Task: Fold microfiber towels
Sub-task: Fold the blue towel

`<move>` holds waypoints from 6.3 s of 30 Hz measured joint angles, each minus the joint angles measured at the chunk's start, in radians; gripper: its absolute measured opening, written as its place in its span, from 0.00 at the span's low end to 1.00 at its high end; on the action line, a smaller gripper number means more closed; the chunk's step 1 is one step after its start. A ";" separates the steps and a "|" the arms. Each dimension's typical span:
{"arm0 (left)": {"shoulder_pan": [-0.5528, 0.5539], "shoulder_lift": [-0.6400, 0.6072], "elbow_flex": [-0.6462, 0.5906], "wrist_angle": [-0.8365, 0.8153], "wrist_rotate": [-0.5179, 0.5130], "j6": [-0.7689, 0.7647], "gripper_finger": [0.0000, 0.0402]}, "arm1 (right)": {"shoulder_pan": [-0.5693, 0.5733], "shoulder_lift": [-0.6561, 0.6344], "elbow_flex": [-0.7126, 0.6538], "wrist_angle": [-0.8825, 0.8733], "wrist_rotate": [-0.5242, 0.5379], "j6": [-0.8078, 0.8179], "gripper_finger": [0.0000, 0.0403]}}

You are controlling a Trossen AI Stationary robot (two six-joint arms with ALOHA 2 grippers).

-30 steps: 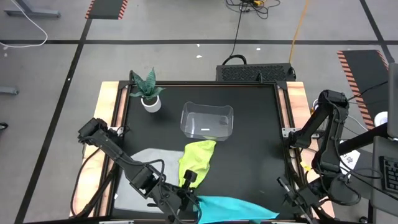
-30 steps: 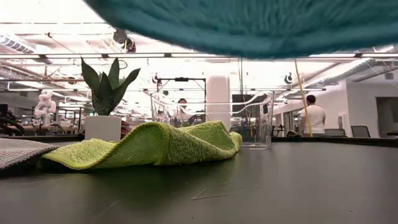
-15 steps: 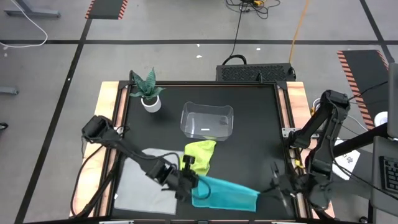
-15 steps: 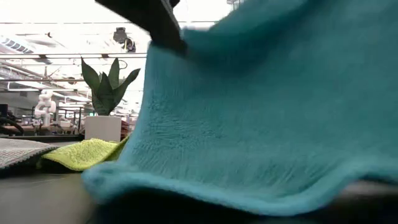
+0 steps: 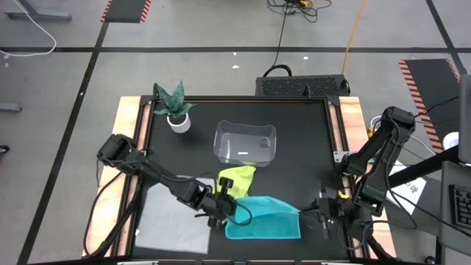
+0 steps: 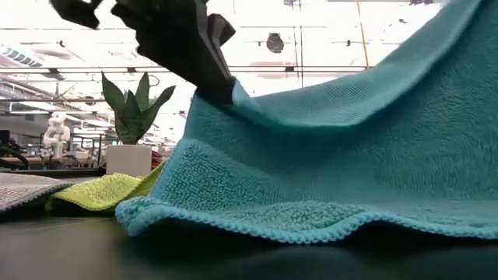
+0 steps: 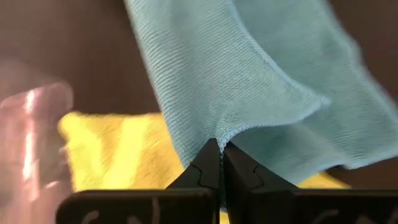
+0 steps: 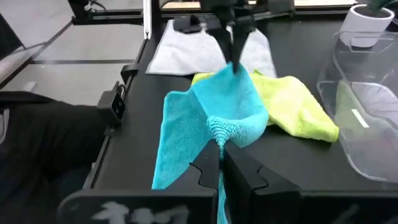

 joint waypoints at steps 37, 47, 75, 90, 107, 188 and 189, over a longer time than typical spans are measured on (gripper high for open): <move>-0.104 0.000 -0.062 0.033 0.156 -0.001 0.03 | 0.008 0.321 -0.272 0.556 -0.171 0.115 0.00; -0.127 0.000 -0.062 0.053 0.226 -0.011 0.02 | 0.027 0.320 -0.272 0.546 -0.173 0.115 0.00; -0.163 0.000 -0.062 0.051 0.225 -0.087 0.12 | 0.026 0.320 -0.272 0.553 -0.401 0.216 0.33; -0.162 0.000 -0.062 0.036 0.164 -0.151 0.12 | 0.025 0.275 -0.271 0.773 -0.198 -0.096 0.60; -0.221 0.005 -0.061 0.118 0.154 -0.098 0.12 | -0.237 0.277 -0.272 0.384 -0.261 0.002 0.54; 0.040 0.006 -0.299 0.421 0.024 0.096 0.12 | -0.360 0.761 0.144 0.644 -0.478 -0.592 0.48; 0.041 0.006 -0.299 0.421 0.024 0.097 0.12 | -0.360 0.774 0.164 0.634 -0.457 -0.596 0.48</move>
